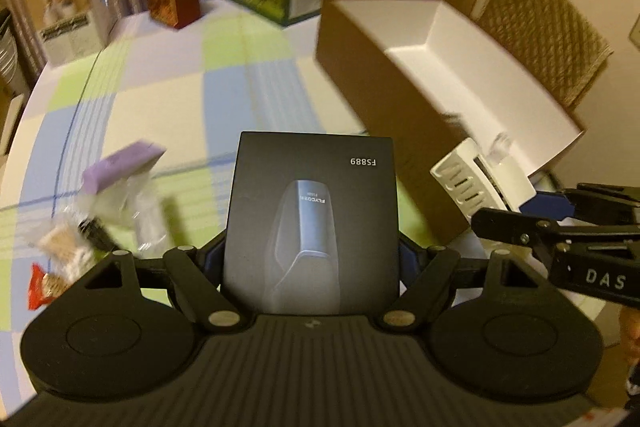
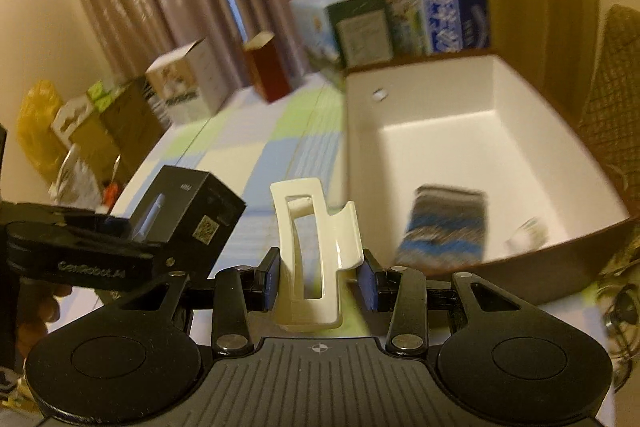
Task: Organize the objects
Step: 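Carry the shaver box and hair clip into the box and release both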
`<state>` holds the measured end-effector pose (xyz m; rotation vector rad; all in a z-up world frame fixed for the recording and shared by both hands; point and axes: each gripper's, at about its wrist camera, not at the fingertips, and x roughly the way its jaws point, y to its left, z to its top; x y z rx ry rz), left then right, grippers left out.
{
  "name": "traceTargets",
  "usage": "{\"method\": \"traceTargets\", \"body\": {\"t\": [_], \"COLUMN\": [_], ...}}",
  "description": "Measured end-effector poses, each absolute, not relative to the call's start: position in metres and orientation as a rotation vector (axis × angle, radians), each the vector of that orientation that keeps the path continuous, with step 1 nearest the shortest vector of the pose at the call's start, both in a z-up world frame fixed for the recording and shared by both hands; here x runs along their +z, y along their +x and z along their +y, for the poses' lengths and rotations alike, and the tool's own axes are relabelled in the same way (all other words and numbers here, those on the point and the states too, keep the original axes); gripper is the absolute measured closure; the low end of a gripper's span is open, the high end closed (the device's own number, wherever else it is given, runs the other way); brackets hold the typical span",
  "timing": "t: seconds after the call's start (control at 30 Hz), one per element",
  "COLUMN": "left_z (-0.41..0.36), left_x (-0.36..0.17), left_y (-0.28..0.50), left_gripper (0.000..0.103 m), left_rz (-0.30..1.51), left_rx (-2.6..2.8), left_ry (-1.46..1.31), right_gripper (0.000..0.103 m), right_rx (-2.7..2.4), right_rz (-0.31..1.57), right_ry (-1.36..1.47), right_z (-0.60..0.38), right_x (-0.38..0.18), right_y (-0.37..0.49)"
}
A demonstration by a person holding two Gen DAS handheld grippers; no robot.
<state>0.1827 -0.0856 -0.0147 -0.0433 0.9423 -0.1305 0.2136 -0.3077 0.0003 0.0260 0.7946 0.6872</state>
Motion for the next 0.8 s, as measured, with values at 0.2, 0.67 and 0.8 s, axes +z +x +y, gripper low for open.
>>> {"method": "traceTargets", "body": {"t": [0.2, 0.67, 0.8], "left_z": [-0.123, -0.221, -0.236], "left_x": [0.007, 0.021, 0.01], "left_y": [0.202, 0.298, 0.329], "left_gripper": [0.027, 0.027, 0.027], "left_rz": [0.889, 0.821, 0.84], "left_rx": [-0.192, -0.269, -0.241], "left_ry": [-0.05, -0.026, -0.011], "right_gripper": [0.066, 0.066, 0.066], "right_rx": [0.603, 0.53, 0.538], "right_rz": [0.759, 0.764, 0.796], "right_ry": [0.049, 0.007, -0.027], "right_z": [-0.348, -0.384, -0.378], "right_x": [0.016, 0.005, -0.009], "right_y": [0.252, 0.368, 0.393]}}
